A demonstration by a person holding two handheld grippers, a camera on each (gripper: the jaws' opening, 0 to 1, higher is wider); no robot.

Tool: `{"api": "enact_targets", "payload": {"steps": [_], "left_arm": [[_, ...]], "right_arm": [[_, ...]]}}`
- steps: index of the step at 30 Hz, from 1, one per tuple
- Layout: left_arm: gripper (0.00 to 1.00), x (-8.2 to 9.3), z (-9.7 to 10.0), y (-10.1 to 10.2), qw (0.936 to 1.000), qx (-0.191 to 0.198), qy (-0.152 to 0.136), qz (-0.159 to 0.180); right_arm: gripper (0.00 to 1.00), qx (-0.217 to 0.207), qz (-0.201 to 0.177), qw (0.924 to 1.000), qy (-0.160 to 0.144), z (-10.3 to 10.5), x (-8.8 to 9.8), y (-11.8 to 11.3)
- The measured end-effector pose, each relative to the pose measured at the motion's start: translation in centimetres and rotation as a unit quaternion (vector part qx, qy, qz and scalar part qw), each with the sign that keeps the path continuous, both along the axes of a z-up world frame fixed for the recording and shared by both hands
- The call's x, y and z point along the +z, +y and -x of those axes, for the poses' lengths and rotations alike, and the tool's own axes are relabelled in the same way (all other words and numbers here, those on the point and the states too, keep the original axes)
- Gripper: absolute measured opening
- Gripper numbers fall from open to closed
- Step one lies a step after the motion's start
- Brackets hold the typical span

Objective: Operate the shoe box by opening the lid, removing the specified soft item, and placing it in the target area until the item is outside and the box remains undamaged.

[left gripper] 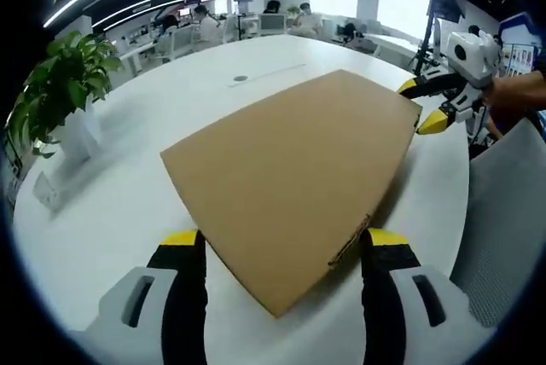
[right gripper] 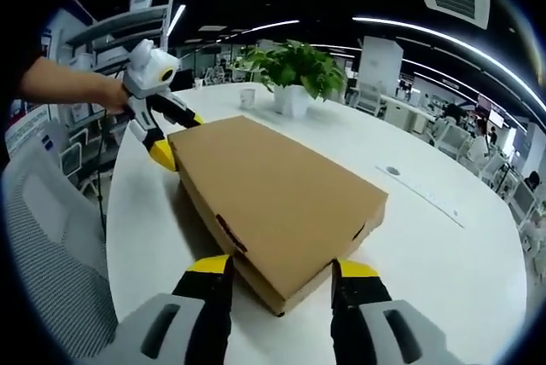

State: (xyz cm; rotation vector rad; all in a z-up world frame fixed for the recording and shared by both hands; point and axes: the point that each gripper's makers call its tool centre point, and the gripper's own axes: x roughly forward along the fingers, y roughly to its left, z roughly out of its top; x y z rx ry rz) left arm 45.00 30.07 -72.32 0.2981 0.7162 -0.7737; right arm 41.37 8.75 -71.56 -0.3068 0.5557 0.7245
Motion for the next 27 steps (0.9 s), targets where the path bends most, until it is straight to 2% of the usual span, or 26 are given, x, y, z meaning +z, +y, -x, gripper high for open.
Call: {"api": "enact_targets", "payload": {"steps": [16, 22, 24, 25, 27], "left_arm": [[0.73, -0.2, 0.4, 2.2, 0.9999, 0.002, 0.005, -0.01], [0.73, -0.2, 0.4, 2.2, 1.0, 0.004, 0.004, -0.006], [0.71, -0.6, 0.8, 2.5, 0.9993, 0.03, 0.023, 0.005], [0.71, -0.5, 0.7, 2.4, 0.9996, 0.021, 0.014, 0.009], [0.7, -0.6, 0.9, 2.5, 0.9994, 0.028, 0.011, 0.014]], "right_arm": [[0.41, 0.009, -0.008, 0.9999, -0.001, 0.9, 0.0, 2.2], [0.39, 0.002, -0.012, 0.9999, -0.01, 0.8, 0.0, 1.9], [0.4, 0.003, -0.012, 0.9998, -0.013, 0.8, 0.0, 1.9], [0.4, 0.003, -0.012, 0.9998, -0.017, 0.8, 0.0, 1.9], [0.4, 0.001, -0.016, 0.9997, -0.021, 0.8, -0.1, 1.9]]}}
